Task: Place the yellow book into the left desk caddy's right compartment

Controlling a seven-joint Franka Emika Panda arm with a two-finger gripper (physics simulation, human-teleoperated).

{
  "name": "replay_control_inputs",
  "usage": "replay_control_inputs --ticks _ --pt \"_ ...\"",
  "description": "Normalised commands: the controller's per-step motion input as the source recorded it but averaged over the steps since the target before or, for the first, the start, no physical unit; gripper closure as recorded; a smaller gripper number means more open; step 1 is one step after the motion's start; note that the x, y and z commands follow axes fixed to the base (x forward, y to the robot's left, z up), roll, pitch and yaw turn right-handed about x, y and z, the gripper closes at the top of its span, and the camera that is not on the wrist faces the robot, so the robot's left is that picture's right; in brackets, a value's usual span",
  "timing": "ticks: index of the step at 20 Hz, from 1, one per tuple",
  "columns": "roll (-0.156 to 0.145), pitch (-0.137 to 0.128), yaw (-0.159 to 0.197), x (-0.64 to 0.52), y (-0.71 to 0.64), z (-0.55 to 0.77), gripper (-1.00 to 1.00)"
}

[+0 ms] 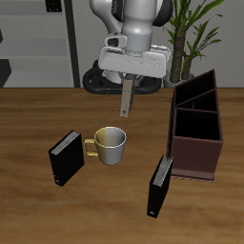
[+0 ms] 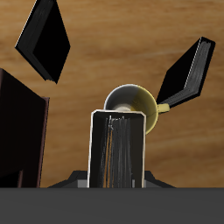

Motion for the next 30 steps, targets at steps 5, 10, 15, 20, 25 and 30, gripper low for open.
replay_control_inputs --ticks 5,10,15,20,25,30 --pt "0.028 -0.002 -0.035 0.14 0.37 0.19 1.0" --pt "0.023 0.012 -0.029 0.17 0.53 0.13 1.0" --pt "0.032 0.008 -0.017 0.15 0.58 0.13 1.0" --pt "0.086 0.022 -0.009 0.08 0.62 -0.02 1.0" --pt "0.035 0.002 0.018 0.1 0.35 0.02 1.0" --pt "0.028 -0.005 0.02 0.24 0.36 0.07 1.0"
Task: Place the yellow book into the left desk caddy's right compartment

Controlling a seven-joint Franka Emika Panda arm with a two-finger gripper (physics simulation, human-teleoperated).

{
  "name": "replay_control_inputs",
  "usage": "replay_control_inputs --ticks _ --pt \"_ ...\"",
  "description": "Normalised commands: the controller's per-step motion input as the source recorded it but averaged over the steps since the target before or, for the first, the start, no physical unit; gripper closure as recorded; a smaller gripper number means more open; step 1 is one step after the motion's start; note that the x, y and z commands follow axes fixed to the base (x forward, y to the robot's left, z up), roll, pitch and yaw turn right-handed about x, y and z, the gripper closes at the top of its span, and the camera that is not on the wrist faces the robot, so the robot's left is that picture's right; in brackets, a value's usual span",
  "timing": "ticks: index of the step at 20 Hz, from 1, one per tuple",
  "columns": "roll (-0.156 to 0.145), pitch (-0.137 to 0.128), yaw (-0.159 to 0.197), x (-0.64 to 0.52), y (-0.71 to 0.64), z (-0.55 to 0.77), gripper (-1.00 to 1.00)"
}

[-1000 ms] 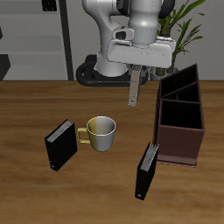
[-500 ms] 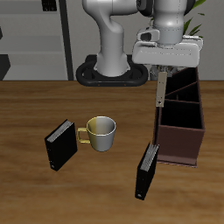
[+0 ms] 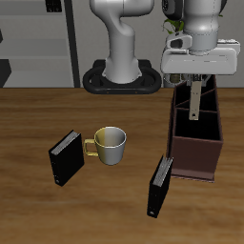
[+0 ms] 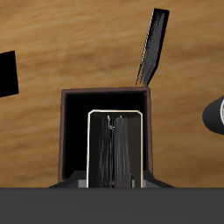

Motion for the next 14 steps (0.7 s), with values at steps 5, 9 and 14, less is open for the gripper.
replay_control_inputs --ticks 5,9,14 --pt "0.007 -0.035 0.021 0.18 0.2 0.01 1.0" --pt "-0.008 -0.027 0.023 0.14 0.01 -0.09 1.0" --pt "-0.015 0.055 -0.015 0.21 -0.05 -0.33 1.0"
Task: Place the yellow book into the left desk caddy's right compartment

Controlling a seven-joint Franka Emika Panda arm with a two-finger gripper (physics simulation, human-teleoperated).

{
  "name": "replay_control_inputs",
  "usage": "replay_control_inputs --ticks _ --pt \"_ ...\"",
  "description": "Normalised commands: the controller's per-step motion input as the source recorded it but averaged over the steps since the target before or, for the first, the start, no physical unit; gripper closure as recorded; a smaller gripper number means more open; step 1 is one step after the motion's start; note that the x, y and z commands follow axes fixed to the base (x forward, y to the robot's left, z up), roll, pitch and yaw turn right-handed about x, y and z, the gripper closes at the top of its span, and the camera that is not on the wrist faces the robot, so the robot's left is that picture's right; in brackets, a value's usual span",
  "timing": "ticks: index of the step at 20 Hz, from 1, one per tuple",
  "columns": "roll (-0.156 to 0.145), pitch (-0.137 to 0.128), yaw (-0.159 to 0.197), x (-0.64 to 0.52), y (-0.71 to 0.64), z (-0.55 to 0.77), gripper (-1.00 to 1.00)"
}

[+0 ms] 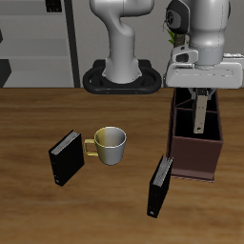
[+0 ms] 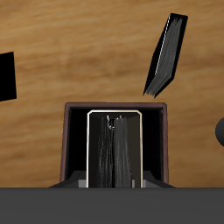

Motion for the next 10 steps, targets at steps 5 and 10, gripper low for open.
replay_control_inputs --ticks 5,10 --pt "0.005 0.025 -0.015 0.05 -0.05 -0.31 1.0" --pt "0.0 0.028 -0.007 0.02 -0.04 -0.33 1.0"
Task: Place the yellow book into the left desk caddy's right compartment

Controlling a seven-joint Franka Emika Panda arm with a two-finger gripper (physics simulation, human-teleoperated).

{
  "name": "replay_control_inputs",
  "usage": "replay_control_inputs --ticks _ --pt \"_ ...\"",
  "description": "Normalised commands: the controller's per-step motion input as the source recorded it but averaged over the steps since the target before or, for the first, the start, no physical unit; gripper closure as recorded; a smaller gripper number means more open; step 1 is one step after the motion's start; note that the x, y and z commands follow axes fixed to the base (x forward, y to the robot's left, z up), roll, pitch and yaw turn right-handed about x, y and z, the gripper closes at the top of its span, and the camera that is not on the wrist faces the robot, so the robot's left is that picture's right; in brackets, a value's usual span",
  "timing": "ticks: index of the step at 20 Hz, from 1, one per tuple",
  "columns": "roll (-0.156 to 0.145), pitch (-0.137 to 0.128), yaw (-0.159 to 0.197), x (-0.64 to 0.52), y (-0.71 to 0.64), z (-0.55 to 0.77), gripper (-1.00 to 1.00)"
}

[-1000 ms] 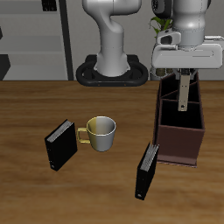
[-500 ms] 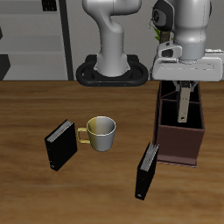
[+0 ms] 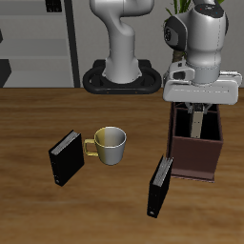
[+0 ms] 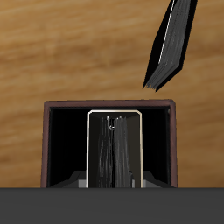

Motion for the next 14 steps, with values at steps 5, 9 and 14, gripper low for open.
replay_control_inputs --ticks 5,9,14 --pt "0.006 0.057 -0.01 -0.01 0.02 -0.5 1.0" --pt "0.028 0.081 -0.006 -0.01 0.05 -0.56 1.0" --pt "0.001 0.083 0.0 0.06 0.0 -0.65 1.0"
